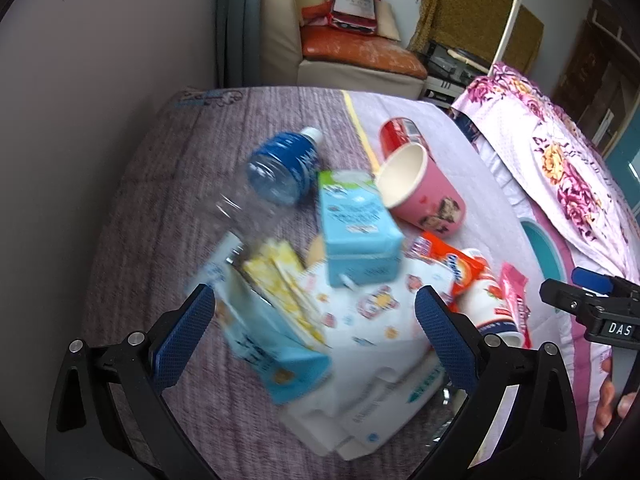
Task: Collect trash
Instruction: 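Grasp the clear water bottle with the left tool while the right tool grasps the pink paper cup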
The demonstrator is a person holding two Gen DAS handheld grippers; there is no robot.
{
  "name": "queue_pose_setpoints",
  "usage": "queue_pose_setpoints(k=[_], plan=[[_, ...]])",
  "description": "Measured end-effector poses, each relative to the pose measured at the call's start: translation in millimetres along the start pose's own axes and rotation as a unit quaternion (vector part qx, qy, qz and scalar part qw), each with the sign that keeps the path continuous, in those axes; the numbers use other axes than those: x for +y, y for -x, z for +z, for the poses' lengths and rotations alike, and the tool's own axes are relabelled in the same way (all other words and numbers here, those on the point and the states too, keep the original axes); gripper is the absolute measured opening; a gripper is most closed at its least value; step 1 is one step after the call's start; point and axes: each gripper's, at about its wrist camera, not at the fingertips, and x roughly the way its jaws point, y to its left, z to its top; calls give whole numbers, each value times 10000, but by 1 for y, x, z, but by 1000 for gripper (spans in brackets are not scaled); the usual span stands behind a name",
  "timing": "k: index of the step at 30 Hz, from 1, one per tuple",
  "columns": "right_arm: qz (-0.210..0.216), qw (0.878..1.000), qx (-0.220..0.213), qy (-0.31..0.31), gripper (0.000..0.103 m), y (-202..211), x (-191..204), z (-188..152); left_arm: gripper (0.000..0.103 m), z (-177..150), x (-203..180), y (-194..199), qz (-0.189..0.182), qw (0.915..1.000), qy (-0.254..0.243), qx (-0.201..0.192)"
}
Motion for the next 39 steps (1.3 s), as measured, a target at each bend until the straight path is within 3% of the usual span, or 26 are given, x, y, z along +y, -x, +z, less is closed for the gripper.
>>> queue_pose_setpoints(k=[8,12,14,16,20,25,30,33,35,39], plan=[[202,9994,42,276,97,-14,18,25,100,36,45,-9,97,9999,99,19],[257,9975,4,662,95,-24,33,42,100,62,53,-21,150,9998,-107,60],[239,9957,12,898,75,-33,41,54,99,74,53,-32,110,9994,-299,122],[323,9935,114,1083,64,-42,48,65,94,81,54,-46,27,9986,-431,290],[456,9830,424,1729,65,-64,67,82,93,91,56,-74,-292,9948,-678,705],[554,9680,518,2392,73,-79,88,97,93,98,56,-102,-319,9915,-802,973],[692,9537,683,2846,74,-97,102,104,93,96,56,-130,-284,9872,-919,1270],[803,9518,837,2840,74,-109,104,107,93,93,59,-144,-375,9864,-816,1375],[820,9527,791,2817,74,-112,104,107,74,92,62,-146,-521,9869,-662,1376],[1030,9570,709,2619,65,-108,98,105,74,85,62,-142,-231,9899,-580,1272]])
